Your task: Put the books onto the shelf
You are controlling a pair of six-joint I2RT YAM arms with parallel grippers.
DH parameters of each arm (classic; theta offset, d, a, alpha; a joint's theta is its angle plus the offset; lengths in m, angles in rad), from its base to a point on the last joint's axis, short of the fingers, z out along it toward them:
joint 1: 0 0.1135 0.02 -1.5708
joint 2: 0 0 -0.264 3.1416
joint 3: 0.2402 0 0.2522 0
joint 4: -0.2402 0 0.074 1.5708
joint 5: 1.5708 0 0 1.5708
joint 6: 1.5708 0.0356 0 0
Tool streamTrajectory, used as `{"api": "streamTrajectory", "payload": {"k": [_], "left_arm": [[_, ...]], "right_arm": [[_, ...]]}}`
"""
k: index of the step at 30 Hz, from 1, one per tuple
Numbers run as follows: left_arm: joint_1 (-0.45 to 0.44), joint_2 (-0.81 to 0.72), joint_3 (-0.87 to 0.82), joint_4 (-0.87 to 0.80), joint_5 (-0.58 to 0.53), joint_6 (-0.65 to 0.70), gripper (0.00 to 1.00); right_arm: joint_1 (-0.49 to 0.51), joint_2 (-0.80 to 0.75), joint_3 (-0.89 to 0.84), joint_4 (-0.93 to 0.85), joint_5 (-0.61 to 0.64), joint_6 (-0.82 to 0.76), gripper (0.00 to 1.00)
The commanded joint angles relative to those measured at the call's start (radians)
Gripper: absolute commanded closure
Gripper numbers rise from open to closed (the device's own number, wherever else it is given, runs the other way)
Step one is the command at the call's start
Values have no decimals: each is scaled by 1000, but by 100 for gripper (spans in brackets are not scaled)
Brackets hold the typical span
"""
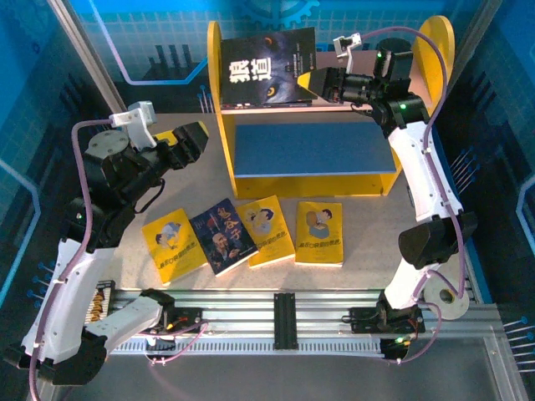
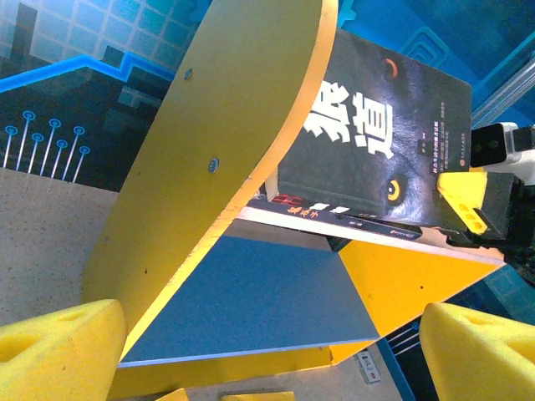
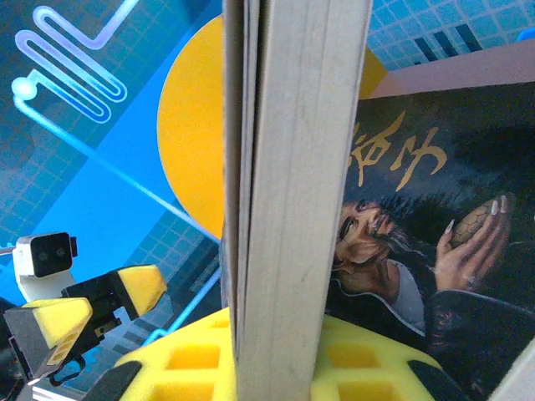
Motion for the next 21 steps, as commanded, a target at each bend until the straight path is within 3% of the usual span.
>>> {"api": "streamTrajectory", "payload": {"k": [1, 14, 21], "left_arm": [[3, -14, -17, -9, -16, 25, 8], [3, -24, -28, -10, -22, 30, 8], [3, -26, -29, -8, -23, 30, 8]], "right_arm": [[19, 2, 54, 41, 0, -7, 100], [39, 22, 69, 35, 17, -5, 98], [42, 17, 75, -13, 53, -47, 90]]}}
